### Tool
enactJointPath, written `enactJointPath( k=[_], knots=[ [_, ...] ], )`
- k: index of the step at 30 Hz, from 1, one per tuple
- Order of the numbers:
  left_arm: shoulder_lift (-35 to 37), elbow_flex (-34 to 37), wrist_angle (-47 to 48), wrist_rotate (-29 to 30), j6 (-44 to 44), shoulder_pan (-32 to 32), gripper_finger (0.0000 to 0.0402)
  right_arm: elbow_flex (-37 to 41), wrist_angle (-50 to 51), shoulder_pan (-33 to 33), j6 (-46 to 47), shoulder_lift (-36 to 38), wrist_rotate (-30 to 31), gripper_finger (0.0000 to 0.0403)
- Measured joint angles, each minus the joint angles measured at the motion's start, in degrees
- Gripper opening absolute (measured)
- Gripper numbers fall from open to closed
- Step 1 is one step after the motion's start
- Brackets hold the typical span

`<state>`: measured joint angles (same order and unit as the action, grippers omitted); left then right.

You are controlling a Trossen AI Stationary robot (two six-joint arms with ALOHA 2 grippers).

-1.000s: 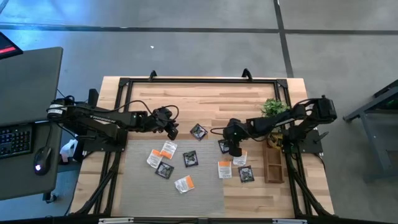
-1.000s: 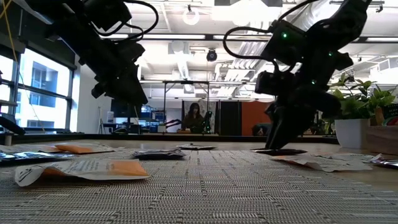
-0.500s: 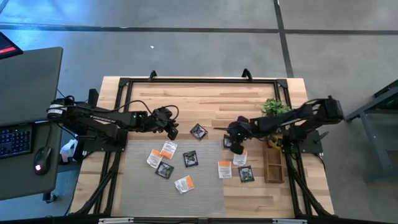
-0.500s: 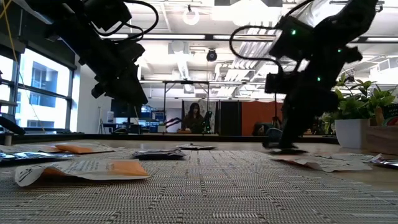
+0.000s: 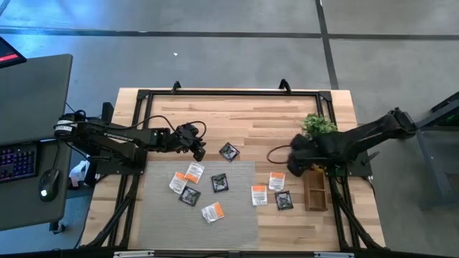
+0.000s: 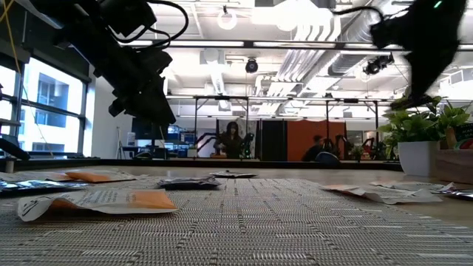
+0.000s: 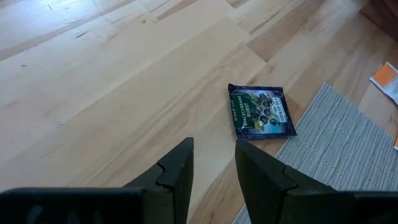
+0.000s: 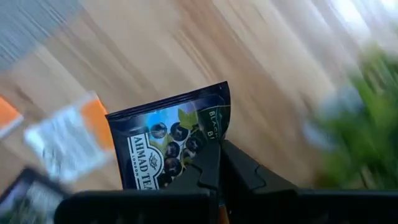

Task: Pick & Place Tea
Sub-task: Put the black tea bag into the middle section of the wooden organizer

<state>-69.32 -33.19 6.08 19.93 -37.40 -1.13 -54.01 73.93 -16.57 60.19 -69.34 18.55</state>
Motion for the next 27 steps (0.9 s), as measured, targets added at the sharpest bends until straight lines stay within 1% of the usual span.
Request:
enactJointPath(
  k=[2, 3, 4, 6, 11, 15, 17, 19, 21, 27],
  knots=[
    [0.0, 0.0, 0.0, 0.0, 0.0, 0.0, 0.0117, -1.7, 7.3, -3.3, 9.2, -0.4, -4.6, 0.0001],
    [0.0, 0.0, 0.0, 0.0, 0.0, 0.0, 0.0117, -1.9, 9.7, -4.8, 14.1, -0.5, -8.1, 0.0001],
    [0.0, 0.0, 0.0, 0.0, 0.0, 0.0, 0.0117, -1.9, 10.9, -6.5, 18.8, -0.5, -11.2, 0.0001],
    [0.0, 0.0, 0.0, 0.0, 0.0, 0.0, 0.0117, -0.5, 11.3, -10.4, 27.7, -0.4, -14.9, 0.0001],
    [0.0, 0.0, 0.0, 0.0, 0.0, 0.0, 0.0117, 6.3, 9.0, -19.1, 44.8, -1.1, -15.4, 0.0001],
    [0.0, 0.0, 0.0, -0.9, 0.0, 0.0, 0.0117, 9.0, 12.8, -22.1, 49.9, -3.5, -25.1, 0.0000],
    [0.0, 0.0, 0.0, -1.0, 0.0, 0.0, 0.0117, 9.3, 12.8, -23.0, 50.4, -4.2, -27.3, 0.0000],
    [0.0, 0.0, 0.0, -2.2, 0.0, 0.0, 0.0117, 8.9, 12.2, -23.4, 51.0, -4.8, -27.4, 0.0000],
    [0.0, 0.0, 0.0, -3.6, -0.1, 0.0, 0.0117, 8.2, 12.1, -23.7, 52.0, -5.6, -26.0, 0.0000],
    [0.0, 0.0, -0.1, -4.4, -0.1, 0.0, 0.0117, 7.8, 12.2, -23.6, 53.3, -8.6, -23.3, 0.0000]
  ],
)
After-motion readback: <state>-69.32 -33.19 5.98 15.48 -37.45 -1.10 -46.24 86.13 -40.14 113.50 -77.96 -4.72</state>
